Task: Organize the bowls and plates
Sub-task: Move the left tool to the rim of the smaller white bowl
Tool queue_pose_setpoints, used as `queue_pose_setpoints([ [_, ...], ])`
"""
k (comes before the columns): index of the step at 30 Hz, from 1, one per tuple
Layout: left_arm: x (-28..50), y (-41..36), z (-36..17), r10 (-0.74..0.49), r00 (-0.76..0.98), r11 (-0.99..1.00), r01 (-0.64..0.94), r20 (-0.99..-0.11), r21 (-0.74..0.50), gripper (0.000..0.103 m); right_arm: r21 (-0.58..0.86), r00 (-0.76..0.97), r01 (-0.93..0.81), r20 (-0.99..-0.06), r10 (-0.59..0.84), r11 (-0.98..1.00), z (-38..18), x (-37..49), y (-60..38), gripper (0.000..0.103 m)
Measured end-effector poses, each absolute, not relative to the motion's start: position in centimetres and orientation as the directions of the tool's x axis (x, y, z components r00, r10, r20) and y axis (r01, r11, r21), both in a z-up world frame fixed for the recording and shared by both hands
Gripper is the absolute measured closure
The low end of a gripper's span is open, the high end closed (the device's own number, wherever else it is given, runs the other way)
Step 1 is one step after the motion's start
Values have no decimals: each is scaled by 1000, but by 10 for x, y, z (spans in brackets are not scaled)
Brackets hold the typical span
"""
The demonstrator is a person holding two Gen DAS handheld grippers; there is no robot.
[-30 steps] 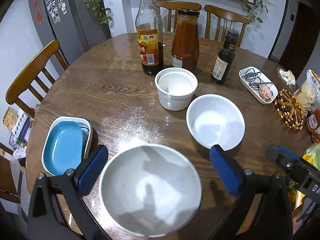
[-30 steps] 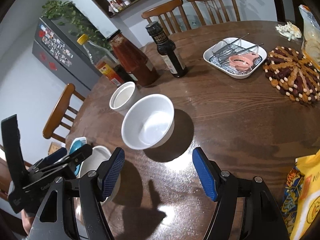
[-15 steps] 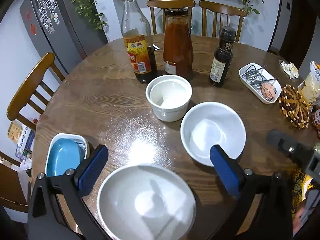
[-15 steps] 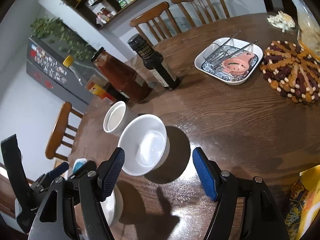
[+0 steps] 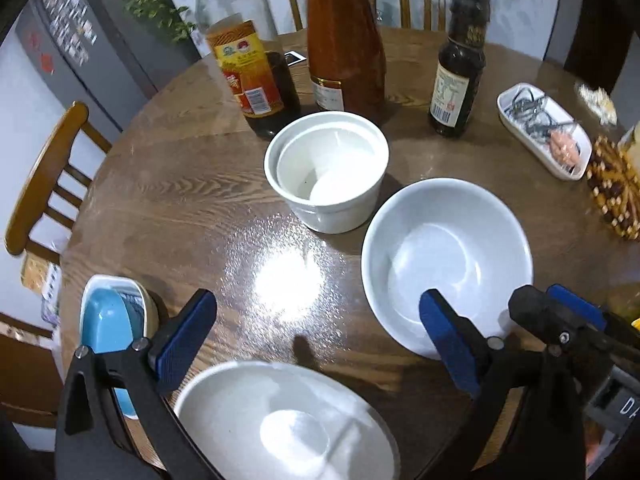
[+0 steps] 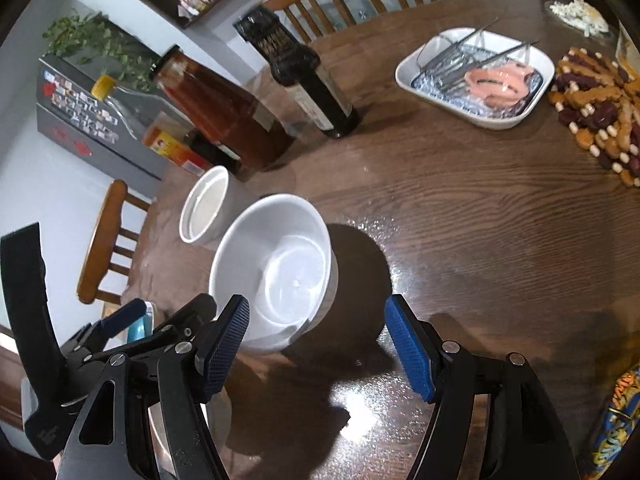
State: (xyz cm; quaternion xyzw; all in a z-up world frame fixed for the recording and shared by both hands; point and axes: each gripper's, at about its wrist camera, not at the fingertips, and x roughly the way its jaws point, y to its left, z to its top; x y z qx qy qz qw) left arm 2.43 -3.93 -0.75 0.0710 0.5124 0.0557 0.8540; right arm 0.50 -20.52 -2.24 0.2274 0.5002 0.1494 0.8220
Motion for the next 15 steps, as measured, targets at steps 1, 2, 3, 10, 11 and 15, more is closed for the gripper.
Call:
queue_pose_setpoints([
  [1,25,-40,-8,178,472,981,-14,-864,194,3,524,454,-18,-755,474,852,-24,6,-205,32],
  [2,26,-40,-9,179,470,980,-6,-864,199,4,524,454,-19,-754,475,851,-25,7,-204,32],
  [3,27,-40,-10,175,466,980,-1,-867,197,6,526,452,-19,-754,476,851,-26,7,-204,32],
  [10,29,-50,-21,165,441,975,63,-882,214,18,508,443,-41,-762,471,860,-29,13,-198,32],
  [11,28,-51,-22,162,439,975,69,-884,213,21,504,443,-41,-765,467,863,-30,13,-198,32],
  [15,29,-57,-27,145,423,974,97,-895,204,35,500,436,-51,-768,469,865,-31,15,-197,41],
])
